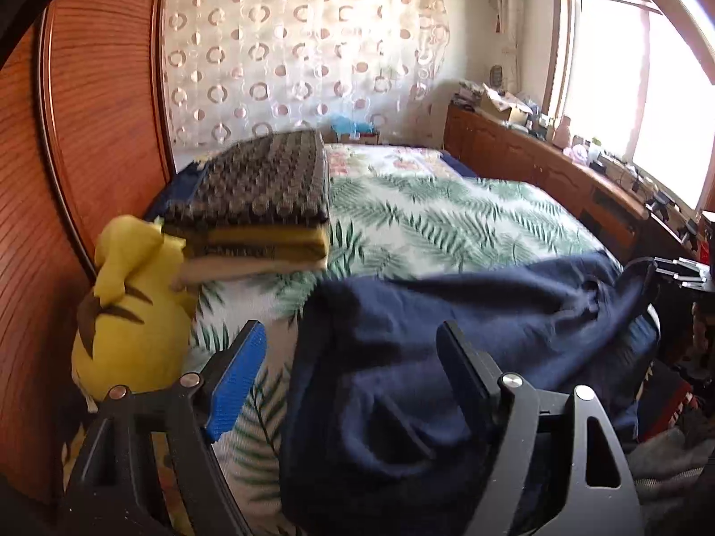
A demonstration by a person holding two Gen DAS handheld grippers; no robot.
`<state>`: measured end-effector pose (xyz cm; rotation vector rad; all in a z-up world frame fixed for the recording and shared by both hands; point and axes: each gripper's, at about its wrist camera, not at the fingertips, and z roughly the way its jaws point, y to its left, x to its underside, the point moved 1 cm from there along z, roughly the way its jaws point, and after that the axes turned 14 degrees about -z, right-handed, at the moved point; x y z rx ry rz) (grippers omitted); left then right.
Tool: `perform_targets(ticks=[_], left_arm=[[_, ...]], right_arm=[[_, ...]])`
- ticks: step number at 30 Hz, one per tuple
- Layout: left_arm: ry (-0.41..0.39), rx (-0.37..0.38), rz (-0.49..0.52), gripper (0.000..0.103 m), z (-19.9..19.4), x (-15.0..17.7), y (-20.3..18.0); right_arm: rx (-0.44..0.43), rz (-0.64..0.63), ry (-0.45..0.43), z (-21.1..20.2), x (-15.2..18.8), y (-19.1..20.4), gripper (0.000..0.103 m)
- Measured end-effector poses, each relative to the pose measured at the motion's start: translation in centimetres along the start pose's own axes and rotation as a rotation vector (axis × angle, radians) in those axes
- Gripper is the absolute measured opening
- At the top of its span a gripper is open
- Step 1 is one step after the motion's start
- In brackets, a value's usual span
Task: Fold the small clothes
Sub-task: 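Open both grippers and release the folded shirt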
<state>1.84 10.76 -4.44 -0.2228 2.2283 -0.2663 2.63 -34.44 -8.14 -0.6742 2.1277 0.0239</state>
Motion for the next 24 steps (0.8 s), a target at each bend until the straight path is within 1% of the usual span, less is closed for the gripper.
perform_targets(ticks=[5, 8, 11, 14, 17, 19, 22, 24], left_arm=[[-0.022, -0.026, 0.028, 0.079, 1.4, -2.8, -0.3], [-0.023, -0.036, 0.036, 0.079, 2.4, -3.9, -0.4], [-0.02, -0.046, 0.042, 0.079, 3.3, -4.6, -0.3], [0.0, -0.043, 0.039, 0.079, 4.3, -4.8, -0.3], [0.025, -0.039, 0.037, 0.079, 5.4, -4.6, -0.3], [0.046, -0.037, 0.033, 0.079, 6.4, -4.6, -0.3], [0.083, -0.035, 0.027, 0.079, 8.1, -4.7, 0.0], [0.113, -0.047, 0.041, 0.079, 9.5, -4.9, 0.0]], right_arm=[[0.004, -0.021, -0.018, 1.3, -1.3, -0.5, 0.058], [-0.009, -0.044, -0.025, 1.1, -2.0, -0.4, 0.058], [-0.026, -0.051, -0.031, 0.3, -1.8, -0.6, 0.058], [-0.023, -0.034, -0.03, -0.6, -1.0, -1.3, 0.058], [0.002, -0.01, -0.018, -0.7, -0.2, -1.9, 0.059], [0.016, 0.006, -0.004, -0.1, -0.1, -2.3, 0.062], [0.022, 0.021, 0.003, 1.4, -0.6, -2.7, 0.064], [0.022, 0.019, 0.007, 3.0, -1.2, -2.8, 0.065]])
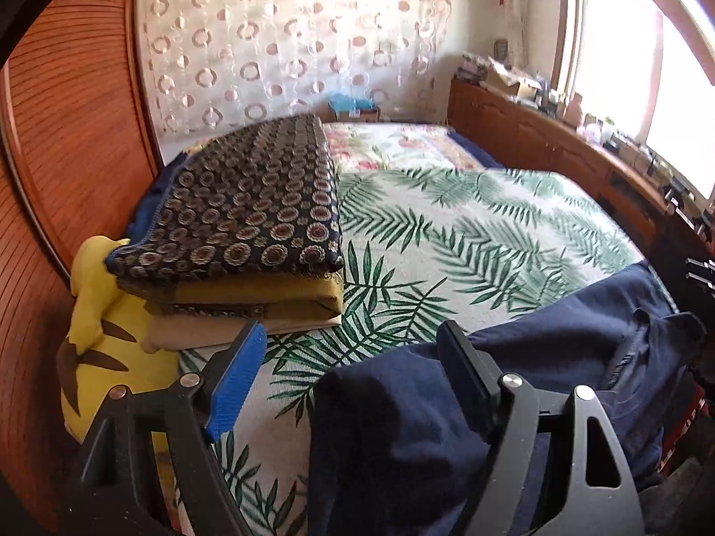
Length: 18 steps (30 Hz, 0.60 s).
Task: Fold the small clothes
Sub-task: 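Open both grippers and release the folded shirt, then close the left gripper on the shirt edge while the right gripper grasps it too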
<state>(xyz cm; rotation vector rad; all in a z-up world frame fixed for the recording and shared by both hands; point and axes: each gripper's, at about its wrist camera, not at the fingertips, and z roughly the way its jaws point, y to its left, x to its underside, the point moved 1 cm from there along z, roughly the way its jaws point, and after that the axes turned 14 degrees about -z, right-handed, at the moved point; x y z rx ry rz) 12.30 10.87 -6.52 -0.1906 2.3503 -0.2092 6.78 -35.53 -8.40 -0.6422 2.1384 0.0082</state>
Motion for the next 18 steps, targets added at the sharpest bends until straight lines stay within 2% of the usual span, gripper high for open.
perform_targets(ticks=[4, 8, 12, 16, 18], left_arm=[[0.042, -0.017, 0.032, 0.079, 1.9, -0.3, -0.2], [0.073, -0.019, 0.013, 0.079, 3.0, 0.3, 0.3], [0.109, -0.031, -0.004, 0.079, 4.0, 1.8, 1.1], [0.147, -0.035, -0.04, 0.079, 4.8, 3.3, 1.8], [0.135, -0.039, -0.033, 0.079, 4.7, 3.8, 1.8]], right_arm=[[-0.018, -0.001, 0.026, 3.9, -1.4, 0.0, 0.065], [-0.027, 0.022, 0.068, 7.4, -1.8, -0.3, 0.065], [0.013, 0.029, 0.096, 8.9, -2.1, -0.6, 0.065], [0.012, 0.048, 0.116, 9.7, -1.8, -1.0, 0.065], [0.004, 0.059, 0.11, 9.7, -1.7, -1.2, 0.065]])
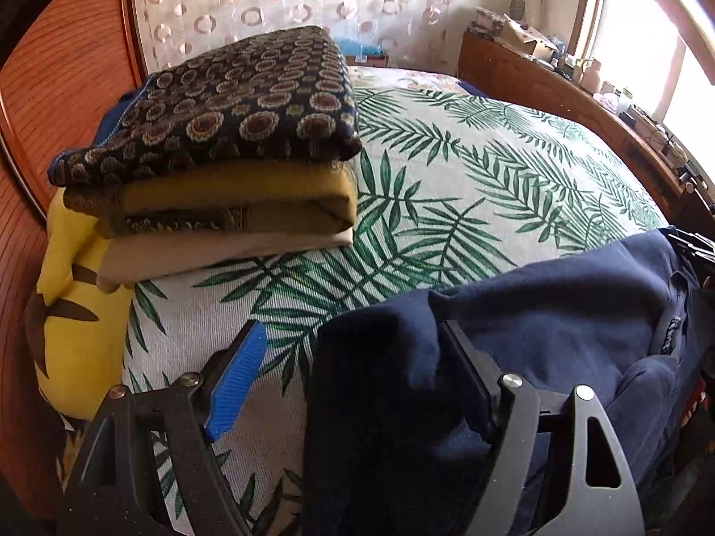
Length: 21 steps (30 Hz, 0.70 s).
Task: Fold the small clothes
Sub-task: 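Close the left gripper on the shirt edge while the right gripper grasps it too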
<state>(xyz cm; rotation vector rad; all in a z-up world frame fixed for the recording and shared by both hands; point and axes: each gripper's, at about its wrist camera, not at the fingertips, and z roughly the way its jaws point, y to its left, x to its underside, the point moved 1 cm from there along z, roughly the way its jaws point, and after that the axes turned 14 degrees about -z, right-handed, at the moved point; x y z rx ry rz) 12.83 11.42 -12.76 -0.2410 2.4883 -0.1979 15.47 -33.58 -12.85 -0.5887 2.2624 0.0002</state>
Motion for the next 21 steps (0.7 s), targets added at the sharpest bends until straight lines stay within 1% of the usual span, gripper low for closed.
perform_targets(ticks=[3, 6, 8, 9, 11, 12, 13, 14, 16, 18, 21], left_arm=[[-0.009, -0.007, -0.003, 0.079, 0.0, 0.1, 0.0], [-0.007, -0.008, 0.004, 0.078, 0.1, 0.2, -0.3], [-0.008, 0.007, 0.019, 0.064, 0.0, 0.2, -0.6], [-0.006, 0.014, 0.023, 0.061, 0.0, 0.3, -0.9], [-0.002, 0.027, 0.023, 0.05, -0.1, 0.3, -1.3], [-0.003, 0.028, 0.029, 0.047, -0.2, 0.4, -1.5], [-0.001, 0.034, 0.034, 0.04, -0.3, 0.4, -1.6], [0.002, 0.041, 0.037, 0.029, -0.3, 0.4, -1.8], [0.009, 0.054, 0.043, 0.023, -0.5, 0.5, -2.3], [-0.005, 0.038, 0.051, 0.023, -0.9, 0.6, -2.9], [-0.023, 0.046, 0.064, 0.018, -1.5, 0.5, -3.4]], right_arm=[[-0.007, 0.023, -0.006, 0.0, 0.2, -0.4, 0.066], [-0.004, 0.016, -0.006, 0.1, 0.3, -0.6, 0.066], [-0.006, 0.016, -0.007, 0.1, 0.3, -0.7, 0.066], [-0.005, 0.016, -0.007, 0.1, 0.3, -0.7, 0.066], [-0.005, 0.016, -0.007, 0.1, 0.3, -0.7, 0.066], [-0.005, 0.016, -0.007, 0.1, 0.3, -0.7, 0.066], [-0.005, 0.016, -0.007, 0.1, 0.3, -0.7, 0.066], [-0.005, 0.016, -0.007, 0.1, 0.3, -0.7, 0.066], [-0.006, 0.016, -0.007, 0.1, 0.3, -0.7, 0.066], [-0.006, 0.017, -0.008, 0.2, 0.3, -0.6, 0.066], [-0.019, 0.006, -0.01, 0.2, 0.2, -0.5, 0.066]])
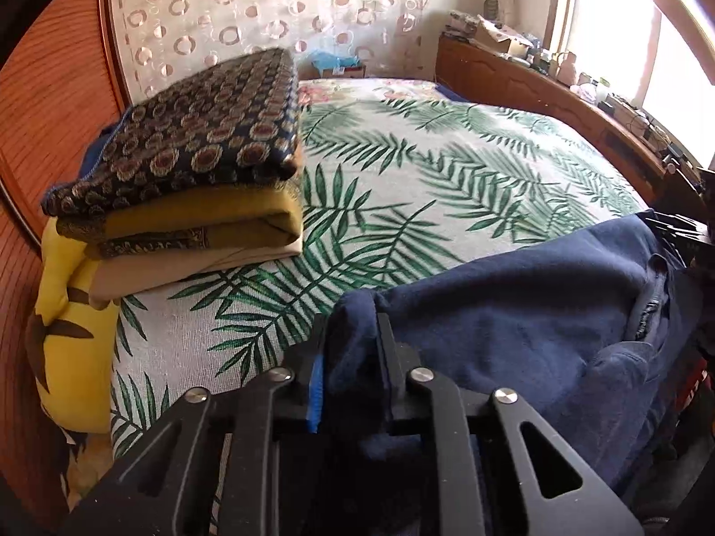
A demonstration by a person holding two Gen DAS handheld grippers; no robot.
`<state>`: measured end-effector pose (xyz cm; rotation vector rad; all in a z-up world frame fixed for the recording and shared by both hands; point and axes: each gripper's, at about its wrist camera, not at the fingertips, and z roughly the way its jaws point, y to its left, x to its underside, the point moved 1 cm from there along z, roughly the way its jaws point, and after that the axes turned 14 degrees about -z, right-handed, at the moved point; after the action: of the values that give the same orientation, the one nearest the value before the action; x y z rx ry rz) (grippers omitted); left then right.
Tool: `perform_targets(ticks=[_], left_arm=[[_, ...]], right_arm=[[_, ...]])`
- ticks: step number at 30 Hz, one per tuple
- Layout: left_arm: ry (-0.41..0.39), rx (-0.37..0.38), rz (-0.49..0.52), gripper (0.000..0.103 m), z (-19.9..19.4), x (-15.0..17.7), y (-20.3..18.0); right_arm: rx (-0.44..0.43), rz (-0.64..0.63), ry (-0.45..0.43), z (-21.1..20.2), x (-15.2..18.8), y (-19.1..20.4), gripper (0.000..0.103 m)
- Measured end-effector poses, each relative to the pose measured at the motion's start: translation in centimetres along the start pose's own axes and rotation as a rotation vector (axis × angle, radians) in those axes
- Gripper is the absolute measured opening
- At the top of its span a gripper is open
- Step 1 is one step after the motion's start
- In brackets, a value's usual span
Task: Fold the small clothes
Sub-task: 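Close the left gripper on the shirt edge while the right gripper grasps it too, then lift the navy shirt with both grippers and fold it over onto itself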
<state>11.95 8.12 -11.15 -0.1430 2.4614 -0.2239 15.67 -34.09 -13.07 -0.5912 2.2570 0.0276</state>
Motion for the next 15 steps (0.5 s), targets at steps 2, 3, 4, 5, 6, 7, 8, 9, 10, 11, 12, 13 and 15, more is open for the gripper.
perform_targets(ticks=[2, 3, 4, 5, 6, 7, 8, 9, 10, 11, 12, 13, 15], left_arm=[[-0.016, 0.012, 0.001, 0.015, -0.6, 0.0, -0.3], [-0.028, 0.019, 0.001, 0.014, -1.0, -0.1, -0.3], [-0.042, 0.027, -0.001, 0.014, -1.6, -0.1, -0.4], [-0.053, 0.037, -0.002, 0.013, -2.1, -0.2, -0.5], [-0.07, 0.05, -0.006, 0.013, -2.8, -0.3, -0.5], [-0.084, 0.062, -0.007, 0.013, -3.5, -0.4, -0.7], [-0.096, 0.075, -0.009, 0.013, -4.0, -0.4, -0.7], [-0.116, 0.1, -0.017, 0.013, -5.0, -0.6, -0.7], [-0.138, 0.119, -0.02, 0.013, -6.0, -0.7, -0.9], [-0.156, 0.136, -0.019, 0.012, -7.0, -0.7, -0.9], [-0.174, 0.145, -0.016, 0.012, -7.9, -0.9, -1.1], [-0.197, 0.155, -0.012, 0.012, -9.1, -1.2, -1.3], [-0.231, 0.193, -0.003, 0.012, -11.3, -1.9, -1.8]], right_arm=[[-0.003, -0.005, 0.006, 0.0, -0.1, 0.1, 0.061], [-0.014, -0.014, 0.005, -0.1, -0.1, 0.2, 0.055], [-0.022, -0.02, 0.006, -0.1, -0.2, 0.4, 0.047], [-0.032, -0.023, 0.004, -0.2, -0.2, 0.6, 0.042], [-0.05, -0.028, 0.002, -0.3, -0.2, 0.8, 0.025], [-0.081, -0.032, 0.002, -0.5, -0.1, 1.1, 0.016], [-0.104, -0.037, 0.003, -0.7, -0.1, 1.4, 0.015], [-0.1, -0.047, 0.002, -0.9, -0.1, 1.7, 0.014], [-0.103, -0.057, -0.01, -1.5, -0.2, 2.0, 0.013], [-0.117, -0.057, -0.033, -2.2, -0.2, 2.3, 0.013], [-0.127, -0.052, -0.063, -3.2, -0.3, 2.4, 0.013], [-0.133, -0.046, -0.095, -4.6, -0.4, 2.5, 0.013], [-0.131, -0.042, -0.164, -7.8, -0.9, 2.7, 0.012]])
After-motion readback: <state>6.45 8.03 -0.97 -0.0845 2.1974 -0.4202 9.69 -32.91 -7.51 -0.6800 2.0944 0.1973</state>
